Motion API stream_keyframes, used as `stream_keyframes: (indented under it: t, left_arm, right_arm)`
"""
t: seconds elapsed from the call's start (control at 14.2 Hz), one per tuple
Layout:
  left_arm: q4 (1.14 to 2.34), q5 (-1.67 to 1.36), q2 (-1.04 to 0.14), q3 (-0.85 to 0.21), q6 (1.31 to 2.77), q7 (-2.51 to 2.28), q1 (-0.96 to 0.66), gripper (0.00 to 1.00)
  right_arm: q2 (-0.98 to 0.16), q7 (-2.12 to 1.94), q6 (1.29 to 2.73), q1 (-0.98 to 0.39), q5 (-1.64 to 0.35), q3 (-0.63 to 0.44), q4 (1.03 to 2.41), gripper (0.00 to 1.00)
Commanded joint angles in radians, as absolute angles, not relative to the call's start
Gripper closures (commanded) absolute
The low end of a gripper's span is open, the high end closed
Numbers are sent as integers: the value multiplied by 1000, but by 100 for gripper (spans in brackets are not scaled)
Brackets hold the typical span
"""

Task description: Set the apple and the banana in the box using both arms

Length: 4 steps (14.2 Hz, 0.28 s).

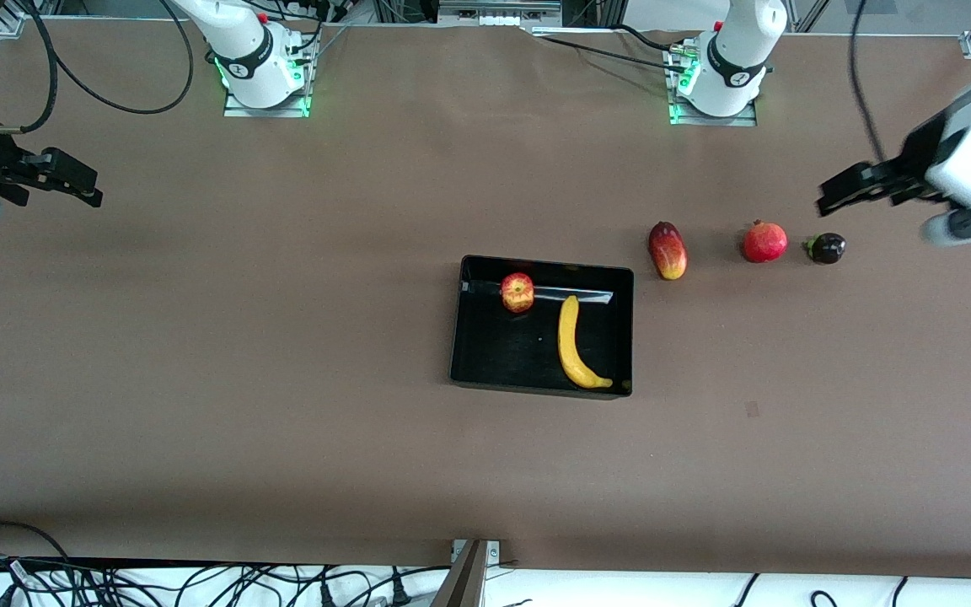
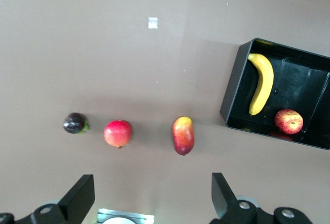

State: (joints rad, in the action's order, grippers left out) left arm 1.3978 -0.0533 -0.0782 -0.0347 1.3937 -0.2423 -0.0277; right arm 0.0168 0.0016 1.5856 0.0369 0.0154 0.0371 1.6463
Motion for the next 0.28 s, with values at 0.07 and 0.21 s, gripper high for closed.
stream_keyframes:
  t: [0.07, 0.21]
  left_arm:
    - [1462, 6, 1, -8, 1408, -149, -31, 0]
    - [1462, 11, 5, 11, 1407, -127, -31, 0]
  right_arm:
    - [9, 11, 1572, 40, 15, 43, 1626, 0]
    - [11, 11, 1574, 40, 15, 41, 1626, 0]
